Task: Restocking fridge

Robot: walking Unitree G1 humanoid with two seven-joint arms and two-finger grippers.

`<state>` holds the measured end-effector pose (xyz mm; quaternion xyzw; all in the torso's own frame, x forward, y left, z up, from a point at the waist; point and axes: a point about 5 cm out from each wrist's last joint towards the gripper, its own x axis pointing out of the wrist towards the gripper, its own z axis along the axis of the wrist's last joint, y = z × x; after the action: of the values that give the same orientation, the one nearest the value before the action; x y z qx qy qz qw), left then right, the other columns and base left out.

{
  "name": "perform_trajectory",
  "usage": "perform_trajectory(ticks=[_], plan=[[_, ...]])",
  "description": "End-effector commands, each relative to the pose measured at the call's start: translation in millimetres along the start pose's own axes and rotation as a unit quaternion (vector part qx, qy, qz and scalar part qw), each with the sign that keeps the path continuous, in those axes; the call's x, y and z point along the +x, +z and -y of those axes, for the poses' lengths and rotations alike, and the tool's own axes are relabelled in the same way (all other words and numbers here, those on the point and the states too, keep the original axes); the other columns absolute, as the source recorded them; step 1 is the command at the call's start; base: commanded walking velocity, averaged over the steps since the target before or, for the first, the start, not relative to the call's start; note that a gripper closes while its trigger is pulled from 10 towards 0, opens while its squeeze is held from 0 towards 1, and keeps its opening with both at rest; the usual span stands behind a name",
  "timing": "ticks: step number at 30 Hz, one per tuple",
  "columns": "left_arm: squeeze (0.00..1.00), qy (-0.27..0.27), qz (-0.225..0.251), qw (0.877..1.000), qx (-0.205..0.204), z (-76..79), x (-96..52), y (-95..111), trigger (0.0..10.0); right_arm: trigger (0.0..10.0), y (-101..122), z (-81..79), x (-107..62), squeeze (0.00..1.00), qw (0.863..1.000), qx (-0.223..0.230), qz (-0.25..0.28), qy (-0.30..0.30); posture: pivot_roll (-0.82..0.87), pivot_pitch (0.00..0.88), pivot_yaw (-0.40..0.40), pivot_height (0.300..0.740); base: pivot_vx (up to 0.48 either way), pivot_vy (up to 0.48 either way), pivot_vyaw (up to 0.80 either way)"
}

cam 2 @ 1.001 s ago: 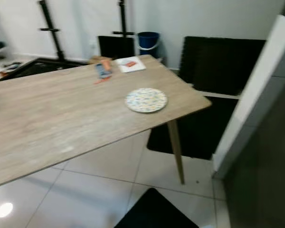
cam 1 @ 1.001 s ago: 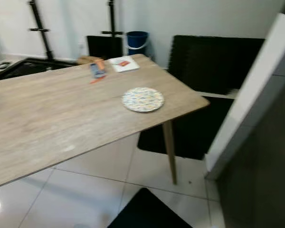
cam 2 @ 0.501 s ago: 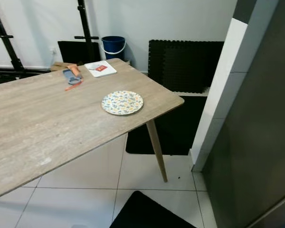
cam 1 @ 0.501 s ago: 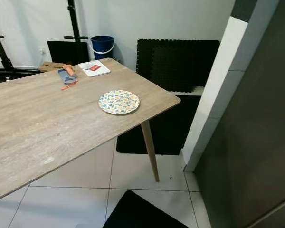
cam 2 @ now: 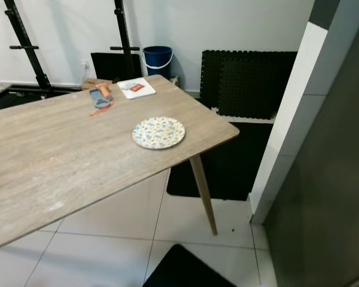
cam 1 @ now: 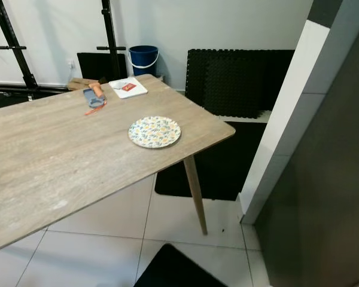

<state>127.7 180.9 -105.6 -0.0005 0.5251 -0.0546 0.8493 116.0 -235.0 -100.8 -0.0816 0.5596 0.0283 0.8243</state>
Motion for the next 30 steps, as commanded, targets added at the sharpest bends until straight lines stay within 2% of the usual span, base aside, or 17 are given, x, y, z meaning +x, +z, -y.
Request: perform_trajectory(ticks=[1,7,21,25,30], plan=[[0.00,0.002,-0.020,1.000,-0.007,-1.5,-2.2,-12.1,10.0,10.0,6.9,-3.0,1.1,0.00,1.000,0.008,0.014,0.005,-0.04,0.023,-0.002,0.740,0.251,-0.322,0.00],[0.00,0.001,-0.020,1.000,-0.008,-1.2,-2.2,-12.0,10.0,10.0,7.9,-4.0,1.2,0.00,1.000,0.007,0.017,0.013,-0.04,0.023,-0.002,0.740,0.252,-0.318,0.00],[0.00,0.002,-0.019,1.000,-0.007,-1.8,-2.1,-11.4,10.0,10.0,8.1,-5.6,1.2,0.00,0.999,0.013,0.020,0.025,-0.04,0.023,-0.001,0.740,0.251,-0.311,0.80],[0.00,0.004,-0.019,1.000,-0.004,-2.3,-2.2,-11.2,10.0,10.0,8.1,-5.6,1.1,0.00,0.999,0.013,0.020,0.024,-0.04,0.021,-0.001,0.740,0.000,-0.126,0.80],[0.00,0.010,-0.017,1.000,0.000,-3.9,-2.2,-10.0,10.0,10.0,9.2,-3.0,1.2,0.00,1.000,0.000,0.019,0.009,-0.04,0.017,-0.001,0.740,0.000,0.000,0.00]])
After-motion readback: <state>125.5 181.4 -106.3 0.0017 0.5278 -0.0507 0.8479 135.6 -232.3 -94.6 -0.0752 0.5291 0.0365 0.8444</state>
